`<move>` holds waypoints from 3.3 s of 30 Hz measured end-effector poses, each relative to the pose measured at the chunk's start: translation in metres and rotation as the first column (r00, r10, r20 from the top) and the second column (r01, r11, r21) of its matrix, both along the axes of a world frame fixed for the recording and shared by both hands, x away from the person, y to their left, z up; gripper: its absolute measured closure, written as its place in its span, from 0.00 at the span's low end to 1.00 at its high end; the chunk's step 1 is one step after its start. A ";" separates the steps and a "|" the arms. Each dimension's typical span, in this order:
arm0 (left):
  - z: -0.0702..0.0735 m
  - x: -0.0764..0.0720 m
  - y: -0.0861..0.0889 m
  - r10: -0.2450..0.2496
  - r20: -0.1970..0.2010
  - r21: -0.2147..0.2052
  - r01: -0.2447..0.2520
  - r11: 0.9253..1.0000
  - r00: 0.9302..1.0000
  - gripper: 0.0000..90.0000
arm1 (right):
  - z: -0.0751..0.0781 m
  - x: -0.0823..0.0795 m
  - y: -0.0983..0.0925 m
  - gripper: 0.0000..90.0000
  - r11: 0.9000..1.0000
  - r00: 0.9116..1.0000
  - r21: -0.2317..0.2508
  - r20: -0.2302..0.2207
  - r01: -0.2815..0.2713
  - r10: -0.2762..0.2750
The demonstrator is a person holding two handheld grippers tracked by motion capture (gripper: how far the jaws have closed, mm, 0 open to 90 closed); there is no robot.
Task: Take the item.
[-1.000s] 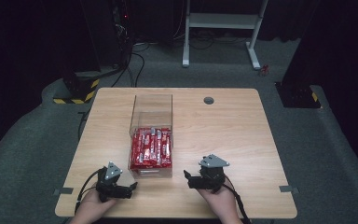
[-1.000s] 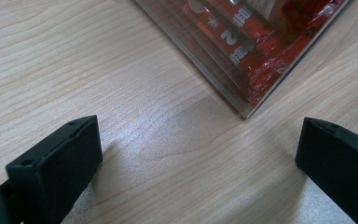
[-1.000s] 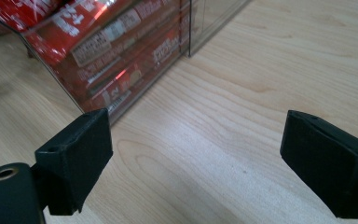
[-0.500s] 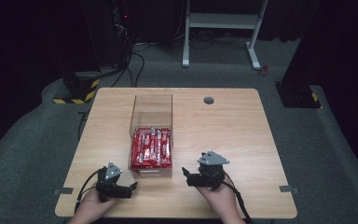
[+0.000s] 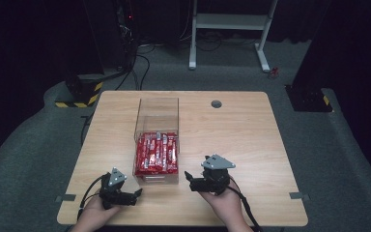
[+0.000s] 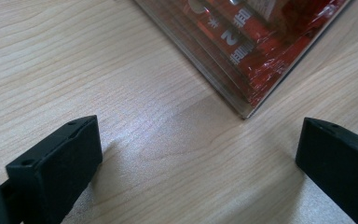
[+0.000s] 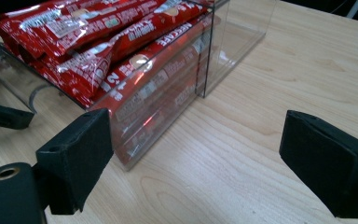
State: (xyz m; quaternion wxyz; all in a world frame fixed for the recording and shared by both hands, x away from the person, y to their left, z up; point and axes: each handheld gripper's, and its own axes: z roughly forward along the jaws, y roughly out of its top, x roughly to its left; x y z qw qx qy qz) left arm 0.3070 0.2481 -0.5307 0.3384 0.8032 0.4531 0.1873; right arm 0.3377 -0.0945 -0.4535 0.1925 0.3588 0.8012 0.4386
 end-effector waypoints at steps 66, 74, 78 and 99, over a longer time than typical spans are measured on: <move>0.000 -0.001 0.000 0.000 -0.001 0.003 0.000 1.000 1.000 0.01 | 0.015 0.012 0.066 0.60 0.993 0.992 0.004 -0.016 -0.121 0.121; 0.000 -0.001 0.000 0.000 -0.001 0.002 0.000 1.000 1.000 0.01 | 0.015 0.014 0.068 0.75 0.993 0.992 0.001 -0.023 -0.122 0.122; 0.000 -0.001 0.000 0.000 -0.001 0.002 0.000 1.000 1.000 0.01 | 0.015 0.015 0.069 0.82 0.994 0.993 -0.004 -0.014 -0.113 0.113; 0.000 -0.001 0.000 0.000 -0.001 0.000 0.000 1.000 1.000 0.01 | 0.006 0.016 0.072 0.92 0.997 0.996 0.033 -0.044 -0.074 0.076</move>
